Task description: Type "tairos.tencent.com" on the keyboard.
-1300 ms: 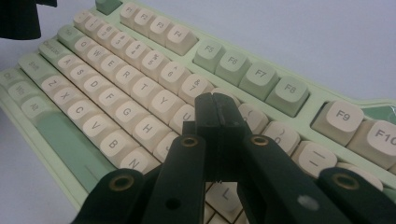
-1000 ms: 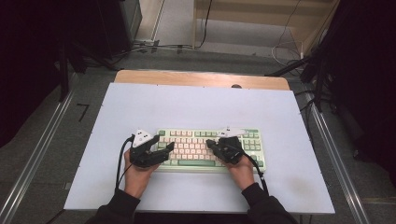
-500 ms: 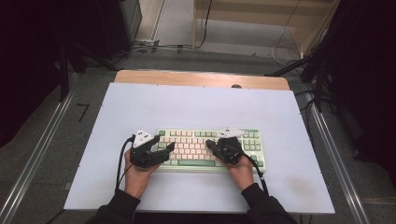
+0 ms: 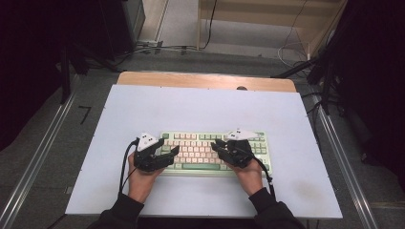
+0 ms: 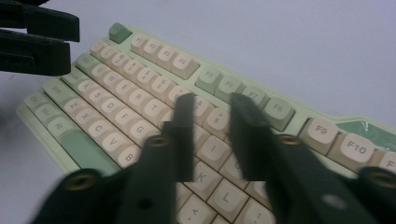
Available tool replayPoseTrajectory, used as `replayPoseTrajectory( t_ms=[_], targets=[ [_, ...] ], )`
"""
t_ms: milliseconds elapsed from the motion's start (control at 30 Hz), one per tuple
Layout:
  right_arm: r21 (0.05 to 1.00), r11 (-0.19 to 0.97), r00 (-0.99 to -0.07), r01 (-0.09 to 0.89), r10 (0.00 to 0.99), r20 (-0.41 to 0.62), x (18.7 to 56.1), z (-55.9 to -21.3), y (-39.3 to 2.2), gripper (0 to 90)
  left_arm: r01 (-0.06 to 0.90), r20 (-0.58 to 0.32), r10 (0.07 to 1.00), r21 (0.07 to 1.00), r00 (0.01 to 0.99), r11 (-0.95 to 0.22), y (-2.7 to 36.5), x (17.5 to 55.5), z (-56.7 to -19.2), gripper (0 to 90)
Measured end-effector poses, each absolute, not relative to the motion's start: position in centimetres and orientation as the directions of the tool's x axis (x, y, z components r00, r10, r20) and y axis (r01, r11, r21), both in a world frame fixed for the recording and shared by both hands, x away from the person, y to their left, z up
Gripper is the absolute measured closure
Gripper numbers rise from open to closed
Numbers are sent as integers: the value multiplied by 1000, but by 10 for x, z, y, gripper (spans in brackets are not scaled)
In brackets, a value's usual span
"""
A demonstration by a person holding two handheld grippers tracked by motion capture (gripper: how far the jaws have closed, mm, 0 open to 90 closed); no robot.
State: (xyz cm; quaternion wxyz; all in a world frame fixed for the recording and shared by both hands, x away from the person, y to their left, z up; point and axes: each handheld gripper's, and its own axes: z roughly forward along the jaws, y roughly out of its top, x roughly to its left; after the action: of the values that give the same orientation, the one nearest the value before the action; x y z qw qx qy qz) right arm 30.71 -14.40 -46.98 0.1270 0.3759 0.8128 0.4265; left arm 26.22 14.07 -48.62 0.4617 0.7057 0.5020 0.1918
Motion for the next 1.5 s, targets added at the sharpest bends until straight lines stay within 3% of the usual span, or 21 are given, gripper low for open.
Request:
replayPoseTrajectory(
  t_ms=[67,100,300,1500],
  targets=[
    [789,359,-681,498,725,100,308,-469,-145,395,531,-189,886,844,424,-74,140,262,-486,336],
    [787,357,-677,502,729,101,308,-469,-146,336,529,-189,885,845,425,-73,140,262,-486,335],
    [768,311,-638,560,753,160,313,-467,-156,146,528,-190,886,846,423,-71,140,262,-486,333],
    [766,284,-611,577,772,175,311,-466,-176,141,515,-191,872,853,451,-80,130,265,-485,377]
  ],
)
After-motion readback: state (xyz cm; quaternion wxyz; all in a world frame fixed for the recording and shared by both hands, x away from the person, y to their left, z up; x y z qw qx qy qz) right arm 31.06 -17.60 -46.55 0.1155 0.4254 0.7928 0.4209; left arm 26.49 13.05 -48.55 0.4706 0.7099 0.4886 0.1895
